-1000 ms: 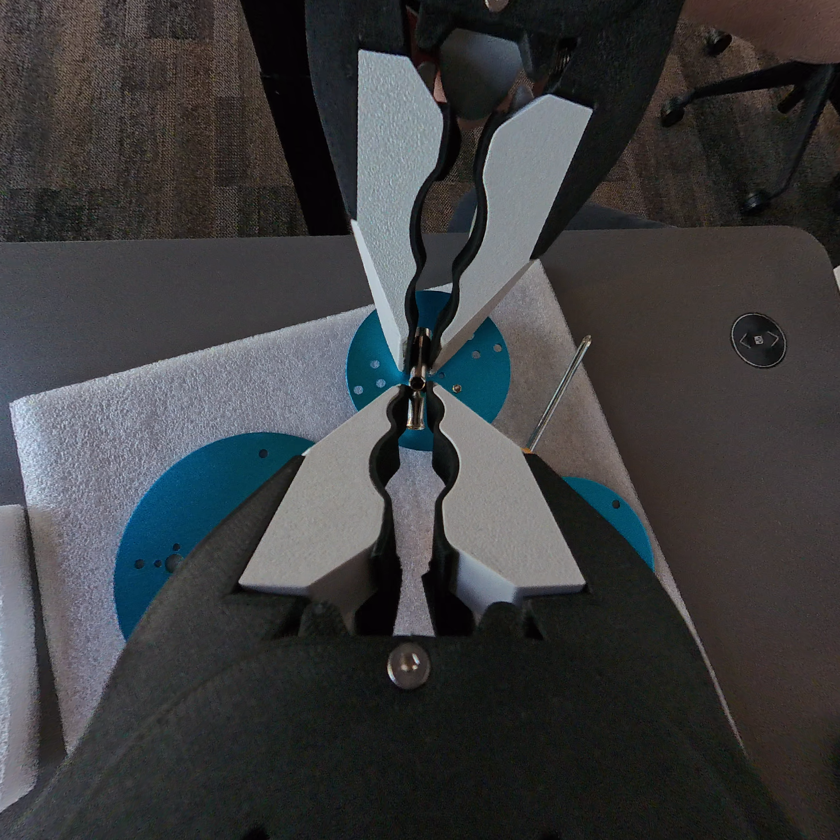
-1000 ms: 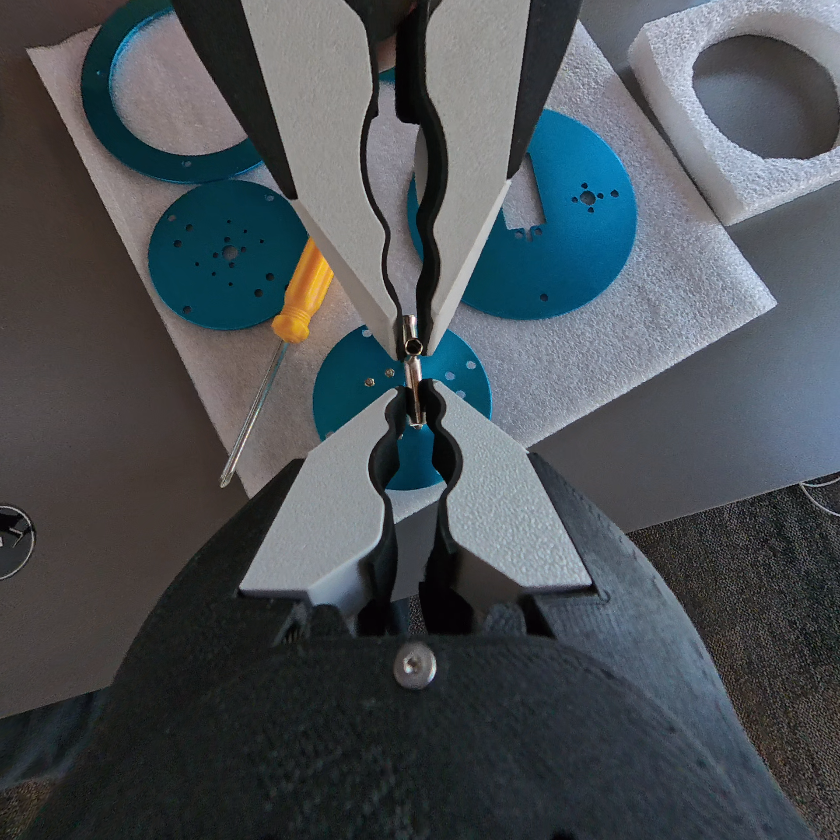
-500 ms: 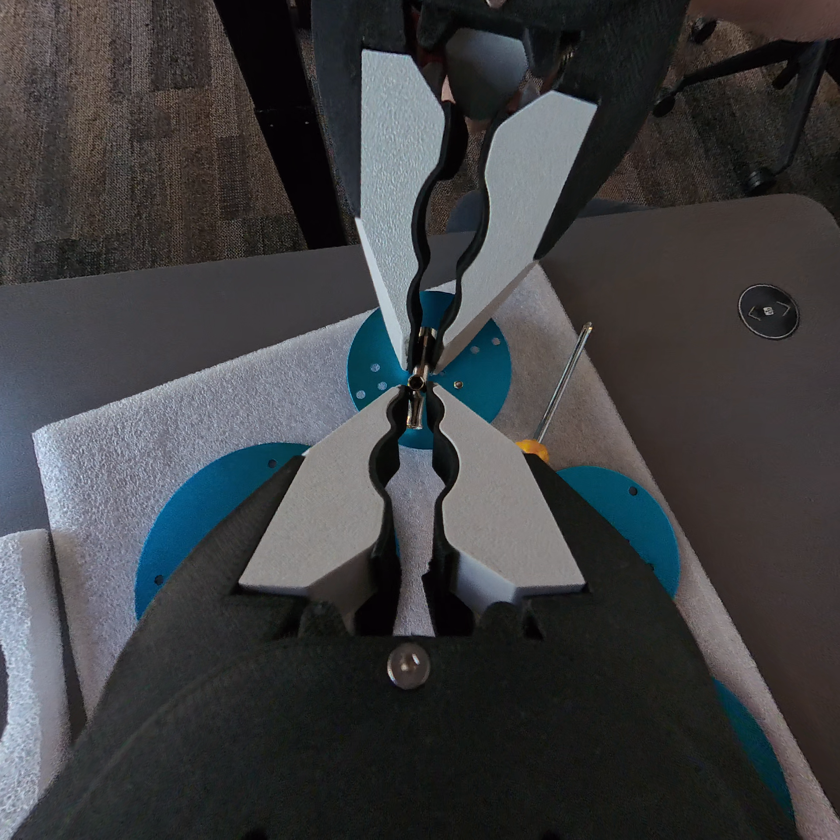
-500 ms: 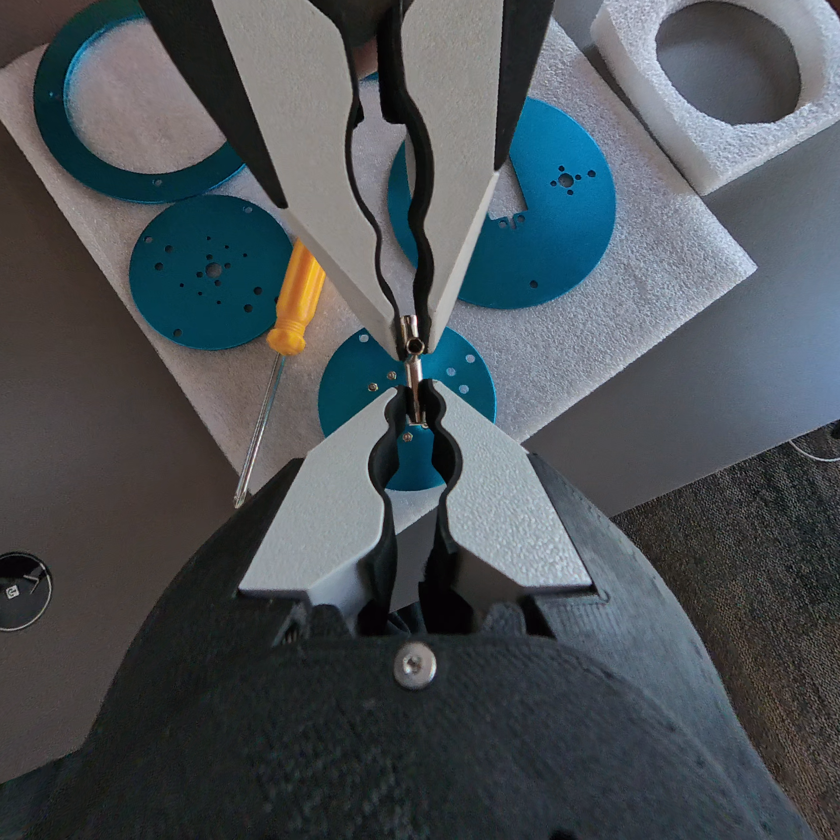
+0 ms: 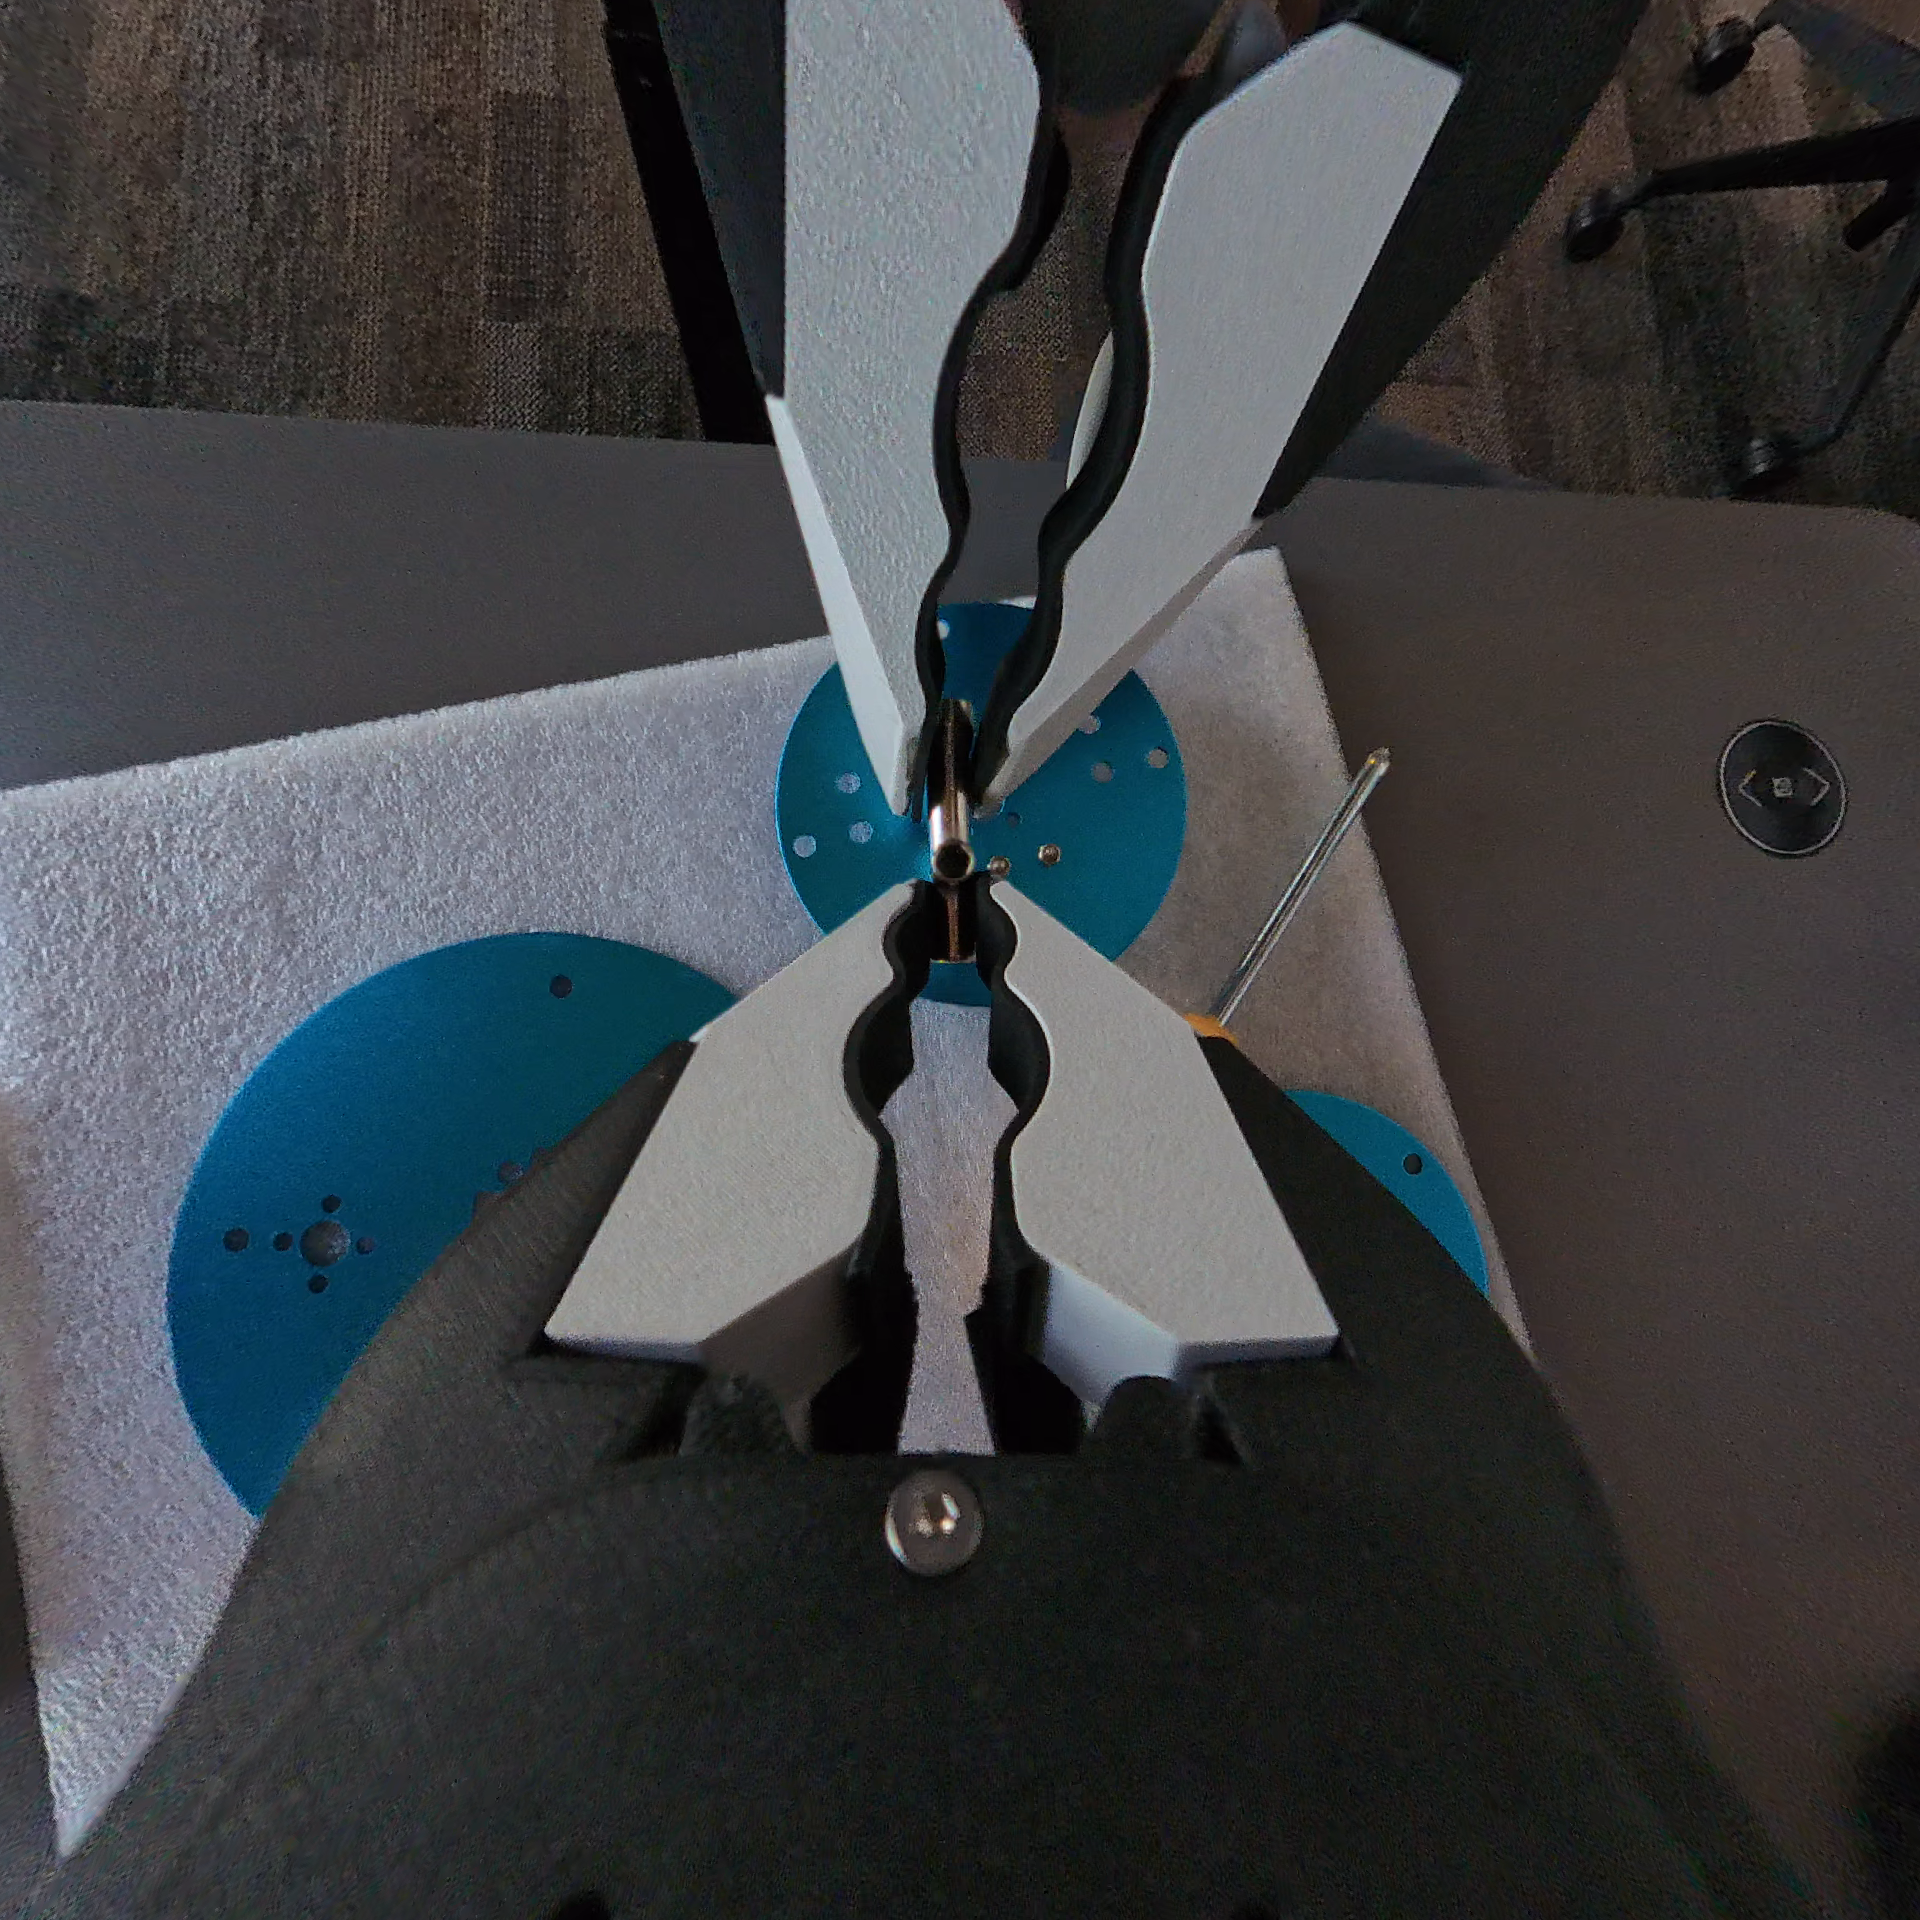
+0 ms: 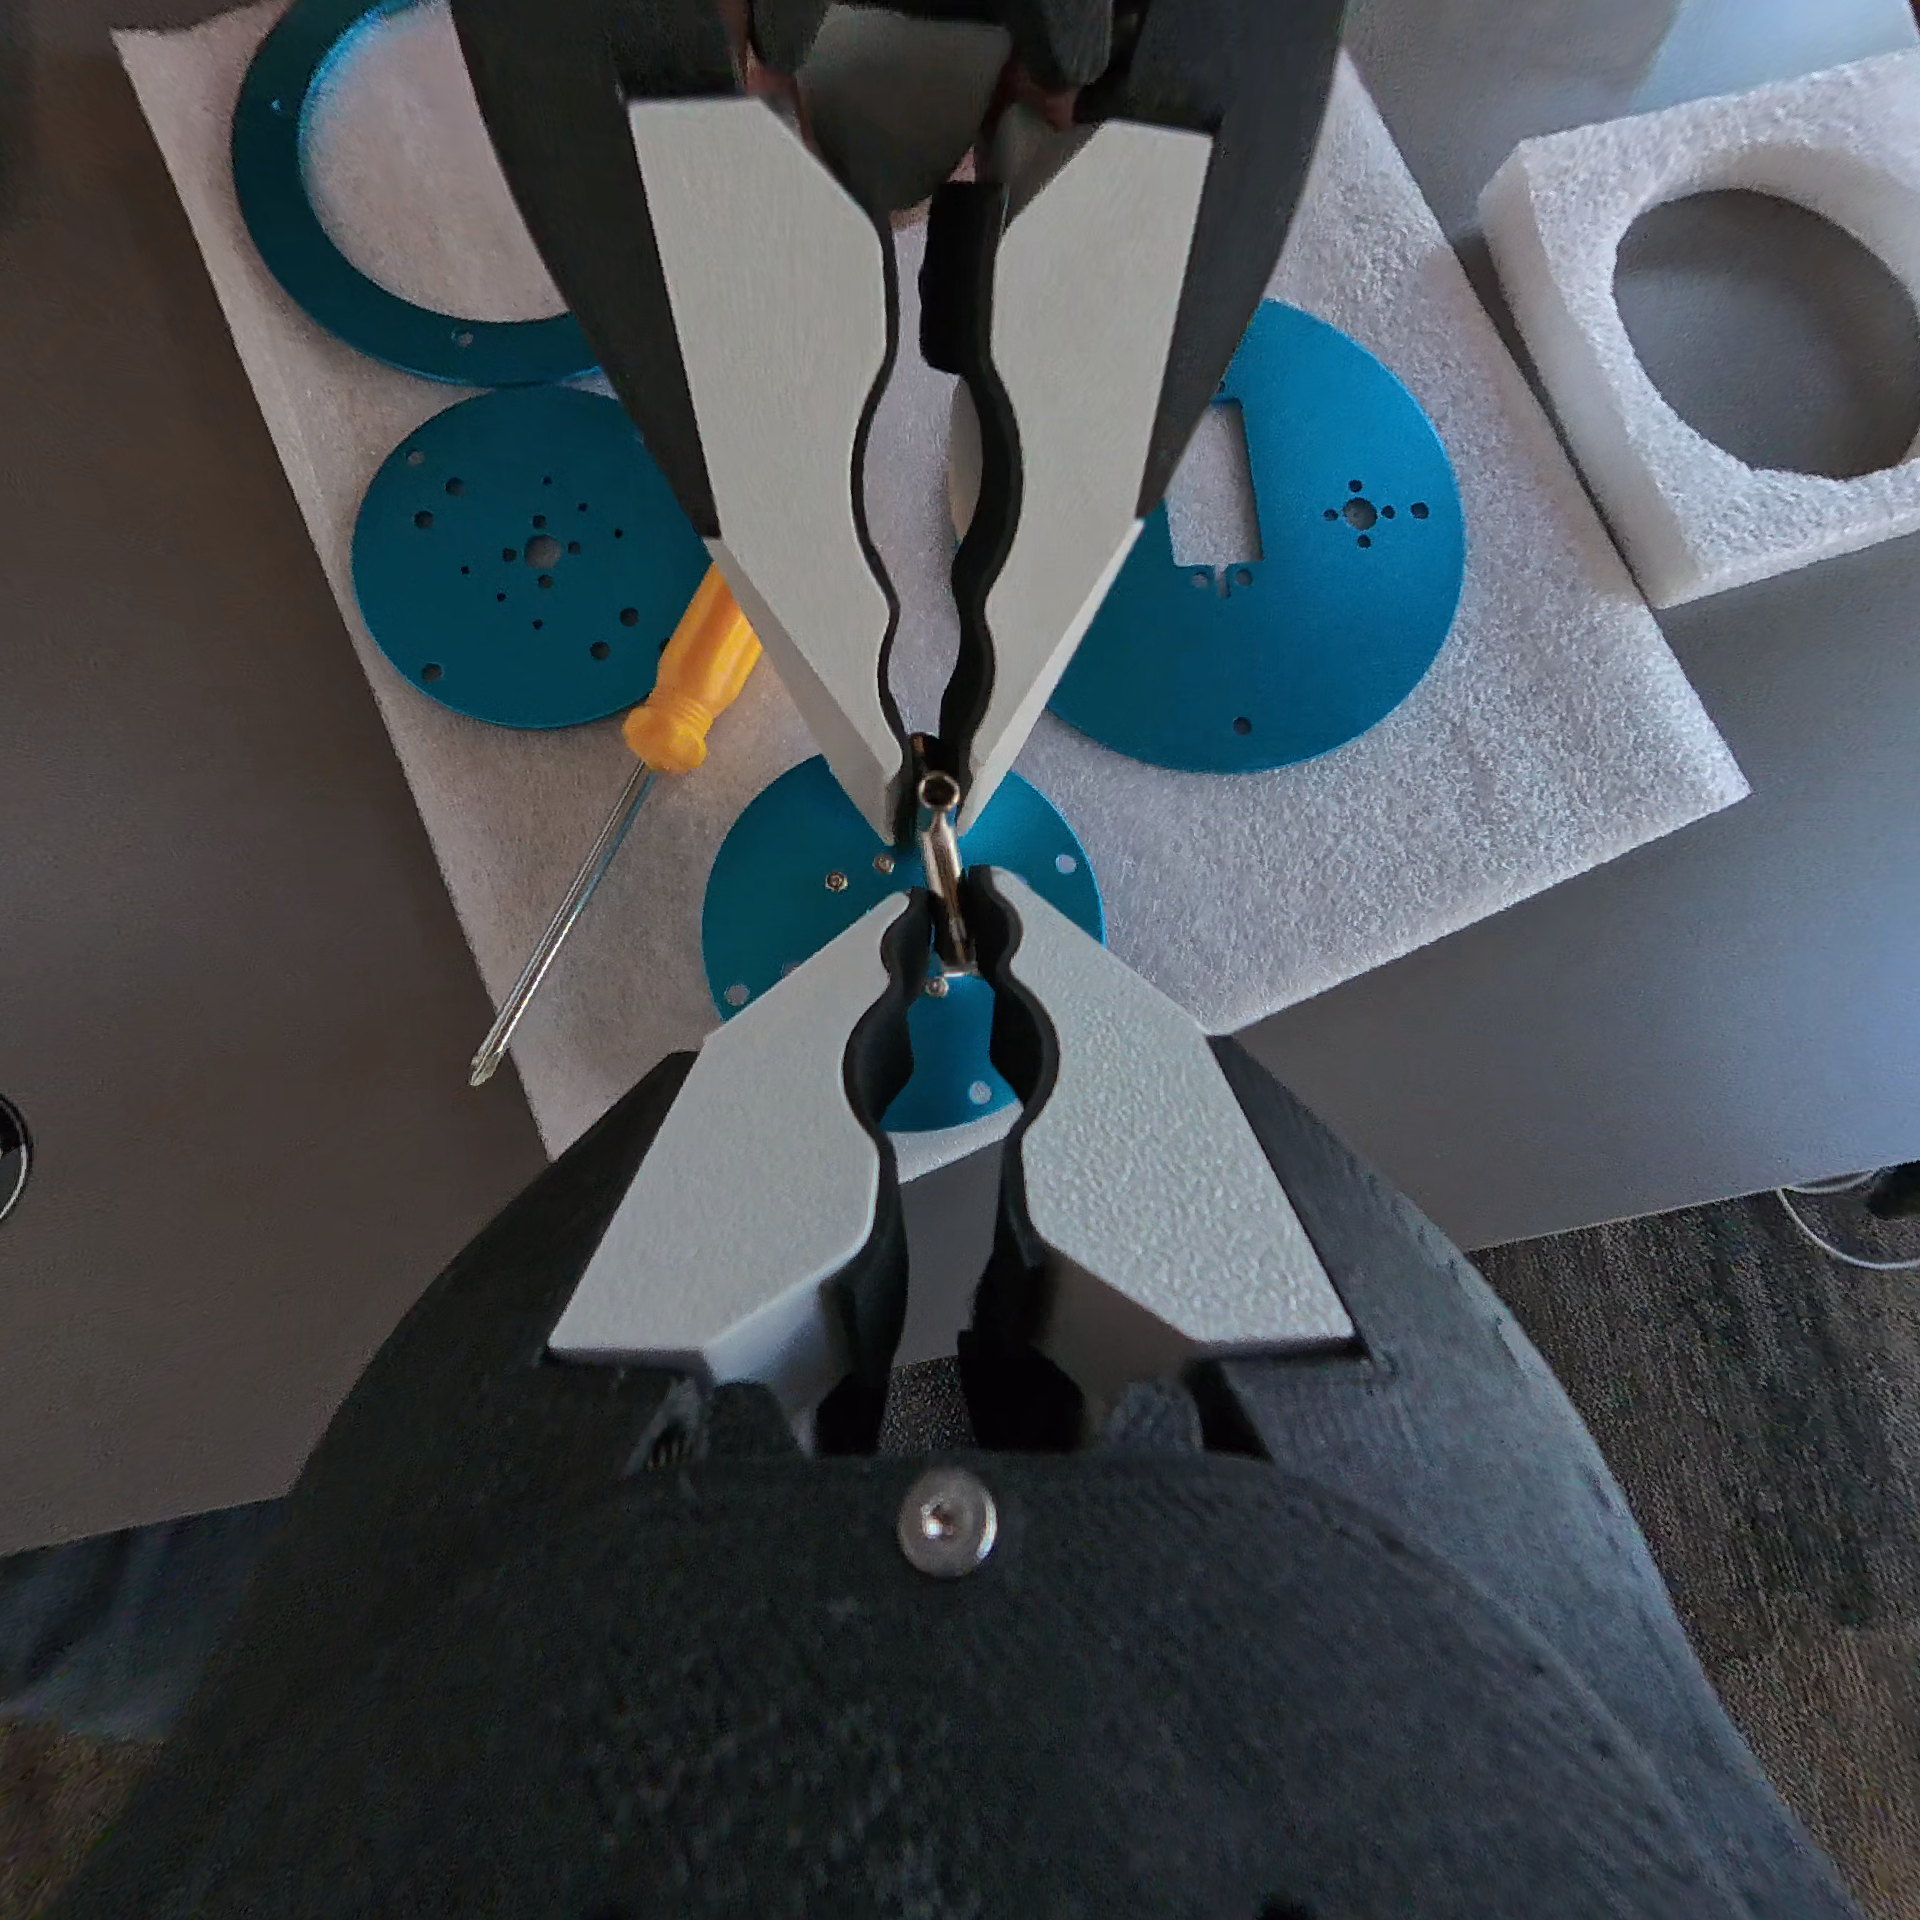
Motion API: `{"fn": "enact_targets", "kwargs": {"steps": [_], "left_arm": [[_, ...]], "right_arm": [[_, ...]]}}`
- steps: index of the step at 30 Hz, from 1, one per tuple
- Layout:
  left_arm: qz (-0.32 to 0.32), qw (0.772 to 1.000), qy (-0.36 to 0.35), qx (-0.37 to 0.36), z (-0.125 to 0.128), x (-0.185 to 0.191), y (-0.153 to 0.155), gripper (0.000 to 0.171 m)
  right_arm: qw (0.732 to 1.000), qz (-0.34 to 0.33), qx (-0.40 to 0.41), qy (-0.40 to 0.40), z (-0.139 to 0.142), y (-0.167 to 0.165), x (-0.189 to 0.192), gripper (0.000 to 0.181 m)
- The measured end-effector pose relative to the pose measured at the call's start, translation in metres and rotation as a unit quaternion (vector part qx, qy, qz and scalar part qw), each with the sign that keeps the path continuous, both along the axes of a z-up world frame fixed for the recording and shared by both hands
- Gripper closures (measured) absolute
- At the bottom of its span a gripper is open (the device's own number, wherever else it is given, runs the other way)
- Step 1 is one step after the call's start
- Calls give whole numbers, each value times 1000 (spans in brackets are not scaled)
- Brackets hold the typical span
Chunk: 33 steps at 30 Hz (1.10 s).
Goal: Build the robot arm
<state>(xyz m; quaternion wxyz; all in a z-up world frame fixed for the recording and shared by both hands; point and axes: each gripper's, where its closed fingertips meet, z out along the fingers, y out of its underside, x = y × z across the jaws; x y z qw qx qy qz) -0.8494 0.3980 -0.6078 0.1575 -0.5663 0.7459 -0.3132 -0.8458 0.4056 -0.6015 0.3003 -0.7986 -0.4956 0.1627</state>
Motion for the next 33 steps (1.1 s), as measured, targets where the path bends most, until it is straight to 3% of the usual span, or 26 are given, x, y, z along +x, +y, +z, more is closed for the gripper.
{"fn": "enact_targets", "kwargs": {"steps": [8,25,33], "left_arm": [[21,998,-17,-49,10,-1,-2,163],[34,998,-21,-41,14,-2,1,166],[80,995,0,-67,12,-3,2,166]], "right_arm": [[998,50,-25,-37,-6,-2,4,174],[997,49,-42,-29,-3,-3,1,174],[997,62,-49,-23,-3,1,1,173]]}}
